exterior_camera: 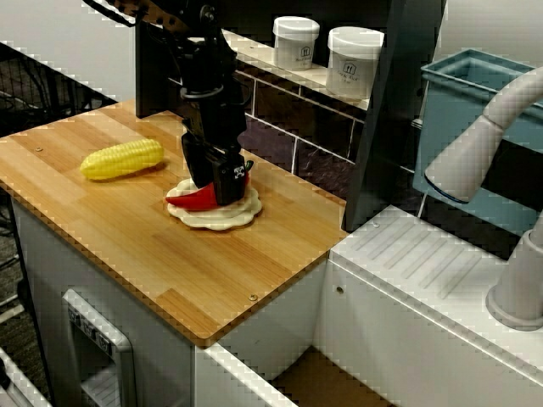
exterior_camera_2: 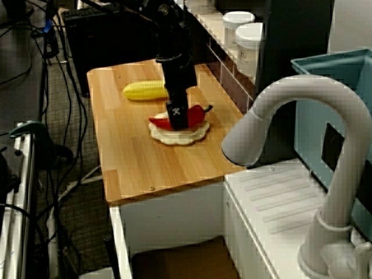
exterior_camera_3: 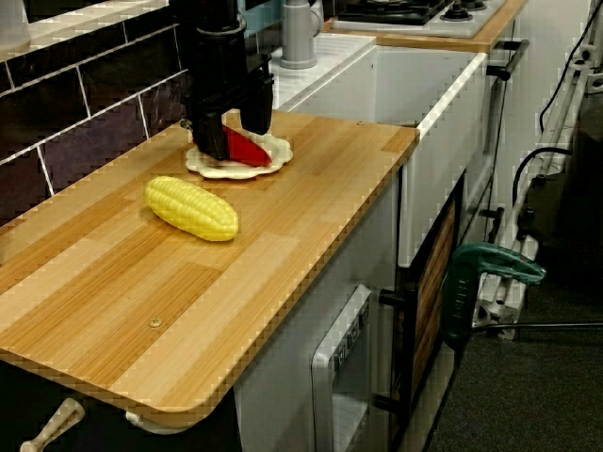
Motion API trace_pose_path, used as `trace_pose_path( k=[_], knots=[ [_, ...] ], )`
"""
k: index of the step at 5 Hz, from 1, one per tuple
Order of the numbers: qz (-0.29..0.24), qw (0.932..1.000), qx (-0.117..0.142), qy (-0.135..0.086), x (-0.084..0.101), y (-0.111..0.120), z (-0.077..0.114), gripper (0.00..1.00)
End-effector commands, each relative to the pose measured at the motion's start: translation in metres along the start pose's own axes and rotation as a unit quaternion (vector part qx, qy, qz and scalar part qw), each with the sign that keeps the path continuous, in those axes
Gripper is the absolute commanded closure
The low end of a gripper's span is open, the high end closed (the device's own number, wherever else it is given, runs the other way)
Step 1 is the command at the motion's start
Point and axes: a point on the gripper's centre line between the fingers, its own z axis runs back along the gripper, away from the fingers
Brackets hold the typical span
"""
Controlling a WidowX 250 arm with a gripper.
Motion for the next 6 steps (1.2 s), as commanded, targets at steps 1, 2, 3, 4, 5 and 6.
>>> trace_pose_path(
  k=[1, 2, 3, 4, 5, 6],
  knots=[
    [0.005, 0.9998, 0.016, -0.01, -0.01, -0.002, -0.013, 1.0],
    [0.006, 0.9998, 0.017, -0.011, -0.014, -0.001, -0.013, 1.0],
    [0.008, 0.9998, 0.008, -0.016, -0.02, 0.003, 0.002, 1.0],
    [-0.014, 0.9999, -0.005, 0.002, -0.03, 0.017, 0.032, 1.0],
    [-0.001, 0.9998, -0.021, -0.005, -0.04, 0.037, 0.057, 1.0],
    [0.018, 0.9991, -0.033, -0.022, -0.054, 0.061, 0.08, 1.0]
  ],
)
